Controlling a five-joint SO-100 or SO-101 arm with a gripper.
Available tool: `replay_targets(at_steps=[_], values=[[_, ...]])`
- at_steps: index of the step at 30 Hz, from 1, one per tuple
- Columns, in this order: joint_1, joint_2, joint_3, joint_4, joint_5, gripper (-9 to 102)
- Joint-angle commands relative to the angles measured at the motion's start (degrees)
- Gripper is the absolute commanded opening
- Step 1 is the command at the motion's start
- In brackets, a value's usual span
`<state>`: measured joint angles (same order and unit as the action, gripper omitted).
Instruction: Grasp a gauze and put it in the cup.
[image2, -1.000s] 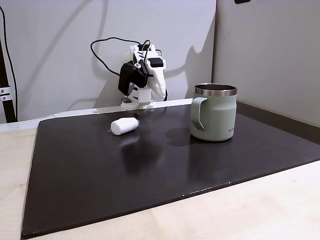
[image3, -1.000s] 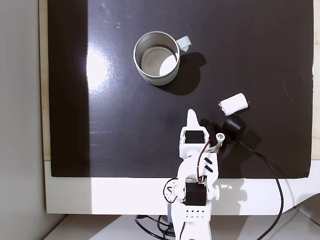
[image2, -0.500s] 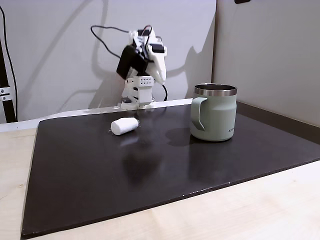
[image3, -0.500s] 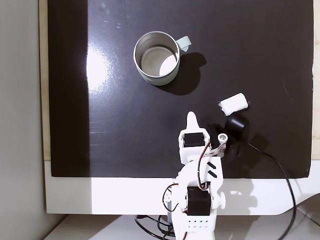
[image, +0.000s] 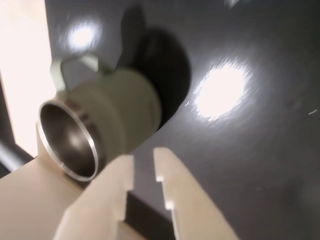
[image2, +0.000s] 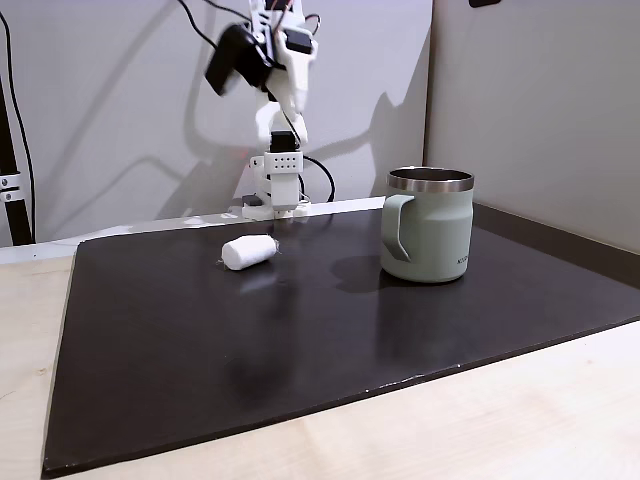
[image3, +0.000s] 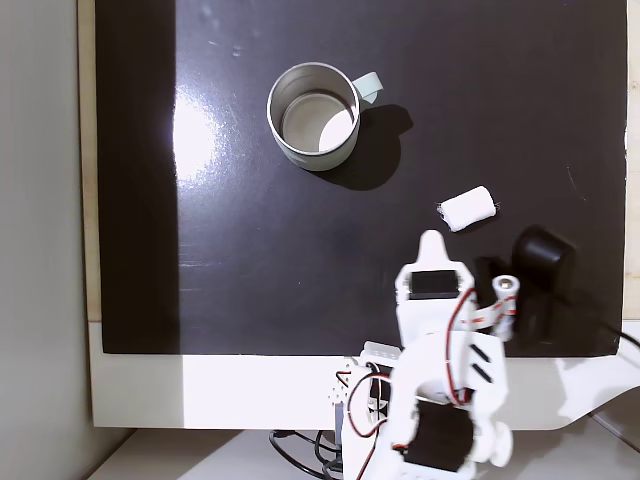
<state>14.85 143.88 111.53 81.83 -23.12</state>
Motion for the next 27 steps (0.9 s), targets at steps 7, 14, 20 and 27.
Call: replay_targets(at_steps=[7, 14, 20, 27], values=[[12.13, -19.6, -16.52, 6.5, -16.61, 20], [14.59, -31.99, -20.92, 9.76, -28.39, 30], [16.96, -40.43, -24.26, 11.07, -34.98, 33], [19.69, -47.55, -22.5, 7.65, -37.79, 35]])
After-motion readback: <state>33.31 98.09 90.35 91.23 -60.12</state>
